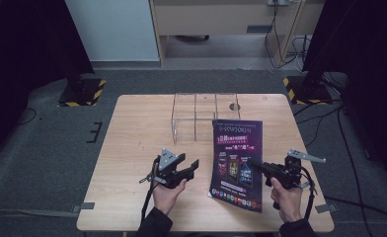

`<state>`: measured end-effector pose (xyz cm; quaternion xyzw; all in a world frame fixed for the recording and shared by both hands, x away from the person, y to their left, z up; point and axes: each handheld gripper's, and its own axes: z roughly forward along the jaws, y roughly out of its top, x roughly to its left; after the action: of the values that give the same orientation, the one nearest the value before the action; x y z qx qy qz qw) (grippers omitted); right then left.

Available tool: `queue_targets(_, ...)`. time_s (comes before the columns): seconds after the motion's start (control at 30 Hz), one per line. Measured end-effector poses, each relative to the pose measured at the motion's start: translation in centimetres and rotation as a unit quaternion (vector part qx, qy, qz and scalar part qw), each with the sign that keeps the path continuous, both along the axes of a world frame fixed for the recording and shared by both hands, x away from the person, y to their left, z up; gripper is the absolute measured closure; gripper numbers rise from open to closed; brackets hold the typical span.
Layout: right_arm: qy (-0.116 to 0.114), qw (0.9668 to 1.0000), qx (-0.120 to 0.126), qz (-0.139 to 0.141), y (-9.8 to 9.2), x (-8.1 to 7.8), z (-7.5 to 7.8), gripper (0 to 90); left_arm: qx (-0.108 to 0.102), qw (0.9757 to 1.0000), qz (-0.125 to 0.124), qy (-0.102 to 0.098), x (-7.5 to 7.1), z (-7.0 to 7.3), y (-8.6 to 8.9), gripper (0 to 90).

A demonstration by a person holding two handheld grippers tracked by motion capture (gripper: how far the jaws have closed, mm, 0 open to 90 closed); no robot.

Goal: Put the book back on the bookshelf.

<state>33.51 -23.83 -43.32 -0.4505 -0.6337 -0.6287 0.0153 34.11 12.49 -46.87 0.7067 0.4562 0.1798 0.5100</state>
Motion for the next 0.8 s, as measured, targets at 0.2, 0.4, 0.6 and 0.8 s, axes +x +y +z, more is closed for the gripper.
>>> queue_targets(0.2,-0.041,0.9986,-0.02,-0.026,0.6,0.4,2.9,84.2,0.027,0.9992,0.027,0.009,-1.1,-0.6,2.6,30.9)
queue_targets(0.4,-0.075,0.9951,-0.027,-0.058,0.6,0.8,5.3,84.2,0.048,0.9963,0.062,0.035,-1.9,-2.2,6.0,27.0)
queue_targets(0.6,-0.106,0.9904,-0.036,-0.081,0.8,1.1,6.9,84.2,0.058,0.9931,0.079,0.063,-1.8,-3.7,8.0,23.5)
queue_targets(0.8,-0.126,0.9861,-0.05,-0.096,1.5,2.0,8.2,84.2,0.078,0.9876,0.108,0.083,-1.3,-4.8,9.1,23.0)
